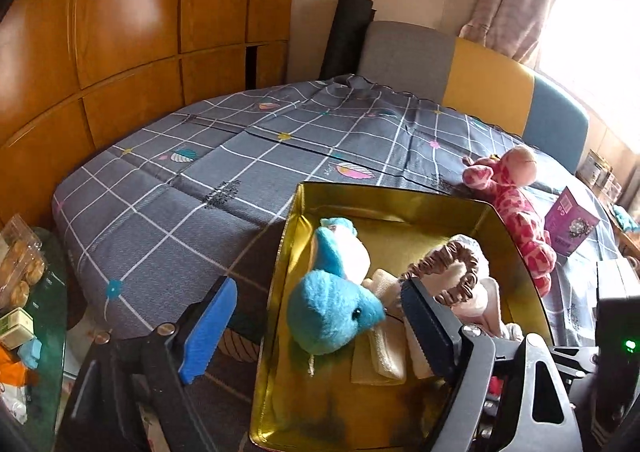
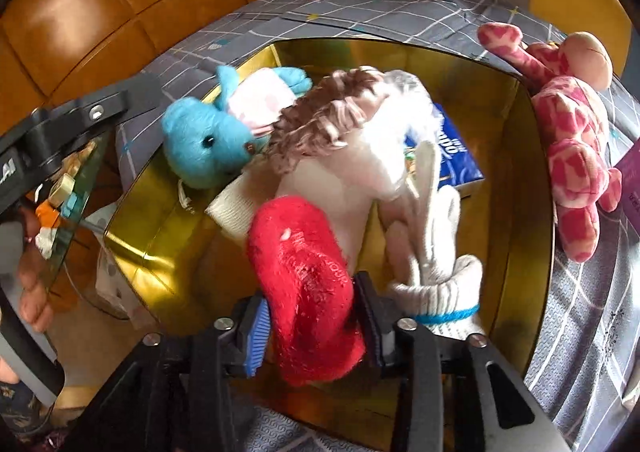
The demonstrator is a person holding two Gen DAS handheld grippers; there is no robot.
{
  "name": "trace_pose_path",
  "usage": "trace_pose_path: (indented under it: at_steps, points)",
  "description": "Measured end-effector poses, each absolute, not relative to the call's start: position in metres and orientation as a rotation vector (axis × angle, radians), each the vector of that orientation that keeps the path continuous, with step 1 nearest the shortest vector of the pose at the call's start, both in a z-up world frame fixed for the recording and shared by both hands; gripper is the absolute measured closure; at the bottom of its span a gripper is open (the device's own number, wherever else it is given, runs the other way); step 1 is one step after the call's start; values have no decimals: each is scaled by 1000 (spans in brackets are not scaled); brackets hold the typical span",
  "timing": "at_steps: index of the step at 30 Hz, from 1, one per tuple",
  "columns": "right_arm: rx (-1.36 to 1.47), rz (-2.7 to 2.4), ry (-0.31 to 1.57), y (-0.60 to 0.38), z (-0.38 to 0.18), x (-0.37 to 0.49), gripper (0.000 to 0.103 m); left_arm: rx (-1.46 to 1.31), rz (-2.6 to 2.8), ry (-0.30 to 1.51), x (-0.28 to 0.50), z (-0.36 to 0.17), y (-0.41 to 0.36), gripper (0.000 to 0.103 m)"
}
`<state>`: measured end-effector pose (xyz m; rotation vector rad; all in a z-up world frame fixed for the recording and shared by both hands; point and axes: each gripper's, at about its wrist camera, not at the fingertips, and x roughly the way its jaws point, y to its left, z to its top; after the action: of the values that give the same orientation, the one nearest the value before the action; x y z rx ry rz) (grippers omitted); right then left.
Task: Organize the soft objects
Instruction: 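Carry the red mitten with the right tool into the gold tray and release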
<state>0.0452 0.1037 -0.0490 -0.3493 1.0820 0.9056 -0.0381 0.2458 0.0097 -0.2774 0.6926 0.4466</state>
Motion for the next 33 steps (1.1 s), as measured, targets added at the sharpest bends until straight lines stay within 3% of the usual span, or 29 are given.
trace_pose_path:
  at_steps: [22,33]
  points:
    - [-146,795,984,20,1,56,59,-207,381,681,-38,21,211,17]
    - [-100,615,952,-69,8,73,59,-139,280,693,-23,30,175,15]
